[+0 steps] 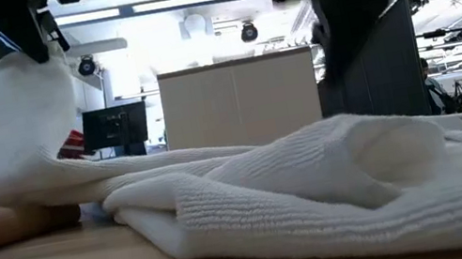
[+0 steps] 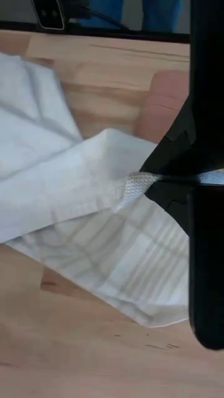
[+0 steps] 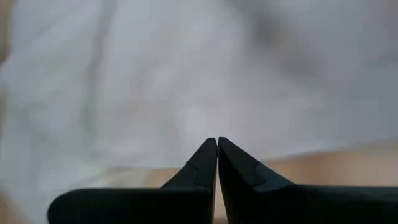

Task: Fold towel
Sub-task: Fold the left white towel

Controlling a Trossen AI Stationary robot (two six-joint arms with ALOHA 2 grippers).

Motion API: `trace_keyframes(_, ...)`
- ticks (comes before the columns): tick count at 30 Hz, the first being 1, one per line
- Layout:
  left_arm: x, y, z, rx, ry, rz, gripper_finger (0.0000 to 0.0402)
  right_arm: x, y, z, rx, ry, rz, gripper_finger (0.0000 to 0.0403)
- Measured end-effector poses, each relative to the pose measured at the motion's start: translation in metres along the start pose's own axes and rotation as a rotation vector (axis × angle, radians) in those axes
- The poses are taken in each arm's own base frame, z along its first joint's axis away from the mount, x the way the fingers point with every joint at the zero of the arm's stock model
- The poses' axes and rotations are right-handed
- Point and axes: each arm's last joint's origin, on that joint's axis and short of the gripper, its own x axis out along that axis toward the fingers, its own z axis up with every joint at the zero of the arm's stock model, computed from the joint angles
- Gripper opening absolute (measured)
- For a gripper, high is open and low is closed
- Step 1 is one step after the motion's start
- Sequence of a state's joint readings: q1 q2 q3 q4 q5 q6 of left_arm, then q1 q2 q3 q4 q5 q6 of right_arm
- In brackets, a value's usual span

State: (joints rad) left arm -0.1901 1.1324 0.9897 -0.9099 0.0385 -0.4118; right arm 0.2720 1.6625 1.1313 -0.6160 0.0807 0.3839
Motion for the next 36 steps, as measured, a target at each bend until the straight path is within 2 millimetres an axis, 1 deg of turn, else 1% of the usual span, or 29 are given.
trace_keyframes(1, 0.000, 0.001, 0.000, 0.008, 0.000, -0.002, 0.0002, -0.018, -0.008, 0.002, 0.022, -0.054, -0.042, 0.0000)
trace_keyframes(3, 0.000, 0.000, 0.000, 0.019, 0.002, -0.003, 0.0002, -0.038, -0.024, 0.000, 0.049, -0.078, -0.139, 0.0000)
trace_keyframes(4, 0.000, 0.000, 0.001, 0.020, -0.003, -0.004, 0.0002, -0.047, -0.032, 0.002, 0.087, -0.116, -0.160, 0.0000)
trace_keyframes(6, 0.000, 0.000, 0.002, 0.020, -0.015, -0.010, 0.0002, -0.054, -0.049, 0.001, 0.182, -0.125, -0.177, 0.0002)
trace_keyframes(8, 0.000, -0.002, 0.005, 0.020, -0.045, -0.023, 0.0002, -0.047, -0.066, -0.008, 0.240, -0.053, -0.168, 0.0011)
trace_keyframes(11, -0.001, -0.003, 0.008, 0.023, -0.074, -0.037, 0.0002, -0.039, -0.081, -0.011, 0.274, -0.086, -0.120, 0.0041)
trace_keyframes(12, -0.001, -0.004, 0.008, 0.026, -0.082, -0.042, 0.0002, -0.033, -0.084, -0.014, 0.269, -0.084, -0.109, 0.0056)
trace_keyframes(15, -0.001, -0.005, 0.009, 0.028, -0.093, -0.046, 0.0002, -0.007, -0.087, -0.026, 0.242, -0.099, -0.069, 0.0106)
trace_keyframes(18, -0.001, -0.005, 0.010, 0.029, -0.098, -0.040, 0.0002, 0.007, -0.086, -0.029, 0.235, -0.212, -0.039, 0.0159)
trace_keyframes(21, -0.001, -0.004, 0.010, 0.026, -0.101, -0.035, 0.0002, 0.027, -0.089, -0.040, 0.250, -0.231, -0.067, 0.0204)
trace_keyframes(23, -0.001, -0.004, 0.010, 0.026, -0.101, -0.033, 0.0002, 0.034, -0.089, -0.038, 0.263, -0.271, -0.075, 0.0227)
trace_keyframes(26, -0.001, -0.004, 0.010, 0.033, -0.102, -0.032, 0.0002, 0.049, -0.091, -0.043, 0.263, -0.231, -0.118, 0.0246)
trace_keyframes(30, -0.001, -0.004, 0.010, 0.033, -0.101, -0.032, 0.0002, 0.065, -0.091, -0.039, 0.276, -0.252, -0.111, 0.0250)
trace_keyframes(32, -0.001, -0.004, 0.010, 0.033, -0.099, -0.031, 0.0002, 0.073, -0.092, -0.043, 0.320, -0.226, -0.124, 0.0235)
trace_keyframes(33, -0.001, -0.004, 0.010, 0.032, -0.098, -0.030, 0.0002, 0.073, -0.091, -0.042, 0.346, -0.223, -0.121, 0.0218)
trace_keyframes(34, -0.001, -0.004, 0.009, 0.030, -0.094, -0.029, 0.0002, 0.072, -0.089, -0.040, 0.362, -0.221, -0.110, 0.0193)
trace_keyframes(36, -0.001, -0.003, 0.009, 0.024, -0.086, -0.025, 0.0002, 0.071, -0.086, -0.039, 0.358, -0.205, -0.114, 0.0121)
